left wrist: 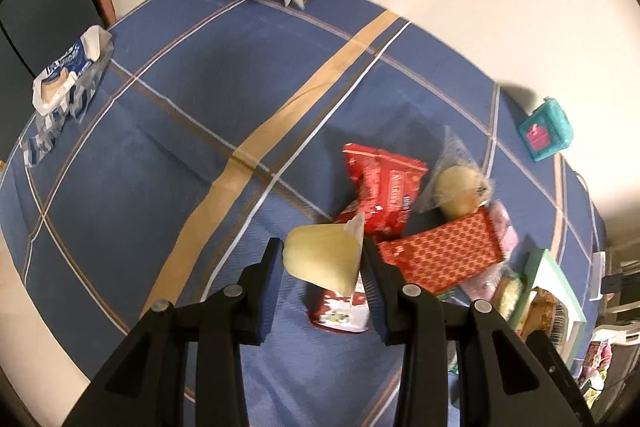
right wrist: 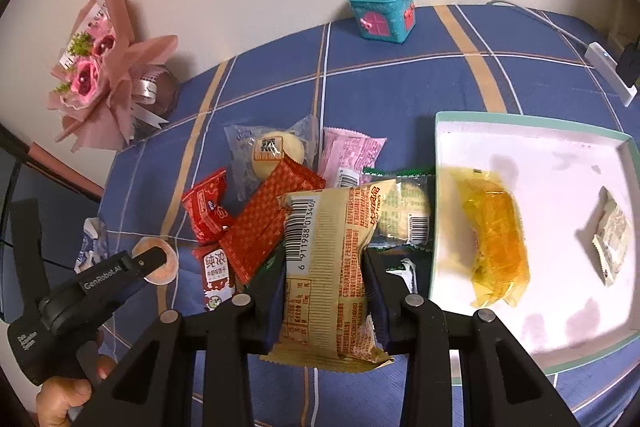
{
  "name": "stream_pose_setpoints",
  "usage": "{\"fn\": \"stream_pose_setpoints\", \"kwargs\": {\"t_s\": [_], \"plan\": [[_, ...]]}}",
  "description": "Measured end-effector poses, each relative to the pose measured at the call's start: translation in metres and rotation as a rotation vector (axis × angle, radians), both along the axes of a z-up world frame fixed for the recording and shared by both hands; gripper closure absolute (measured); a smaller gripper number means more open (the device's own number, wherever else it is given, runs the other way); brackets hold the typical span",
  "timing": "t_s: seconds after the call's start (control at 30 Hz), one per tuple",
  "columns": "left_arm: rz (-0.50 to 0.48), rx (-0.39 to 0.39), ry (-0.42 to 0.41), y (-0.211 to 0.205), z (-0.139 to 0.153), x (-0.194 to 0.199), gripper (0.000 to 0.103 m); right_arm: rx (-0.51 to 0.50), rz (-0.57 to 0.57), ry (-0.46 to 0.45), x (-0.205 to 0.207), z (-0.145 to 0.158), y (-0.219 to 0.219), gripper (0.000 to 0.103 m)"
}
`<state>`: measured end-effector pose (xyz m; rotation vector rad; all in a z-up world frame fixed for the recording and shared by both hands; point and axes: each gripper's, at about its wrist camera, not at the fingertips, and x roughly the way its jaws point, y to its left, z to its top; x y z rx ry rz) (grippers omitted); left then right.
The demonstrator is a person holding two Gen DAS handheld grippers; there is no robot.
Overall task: Organize snacks
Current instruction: 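Carry the pudding cup and beige cake bag over the white tray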
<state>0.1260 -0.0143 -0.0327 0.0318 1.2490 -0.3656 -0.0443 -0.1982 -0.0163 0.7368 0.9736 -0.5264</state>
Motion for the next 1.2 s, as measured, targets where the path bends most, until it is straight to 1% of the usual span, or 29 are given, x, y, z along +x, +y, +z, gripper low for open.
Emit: {"fn": "stream_pose_setpoints", "kwargs": {"t_s": [0.13,0.27,0.6,0.77,0.93,1.03,1.2], "plan": [[-0.018,-0.024,-0.018,-0.006,0.014,-0.009,0.063,0.000,-0.021,-0.001,-0.010,0.003,-0.008,0.065],[-0.050,-0.042,-0.032,-0.024,0.020,-0.020,0.063,-0.005,-0.057,0.004,-0.024,0.006,-0.021,0.065],[-0.188,-0.087,-0.022,-0.082,0.027,-0.065,0.063,0.002,-0.203,-0.004,-0.079,0.015,-0.068,0.065],[-0.288,-0.084,-0.036,-0.117,0.032,-0.099,0.063,0.005,-0.297,-0.007,-0.116,0.018,-0.096,0.065],[-0.412,-0.080,-0.041,-0.155,0.033,-0.138,0.063,0.013,-0.371,-0.011,-0.151,0.019,-0.120,0.065],[-0.482,-0.068,-0.051,-0.176,0.034,-0.162,0.063,0.018,-0.414,-0.017,-0.172,0.018,-0.130,0.065],[-0.590,-0.048,-0.064,-0.207,0.033,-0.196,0.063,0.013,-0.468,-0.010,-0.196,0.015,-0.141,0.065]]}}
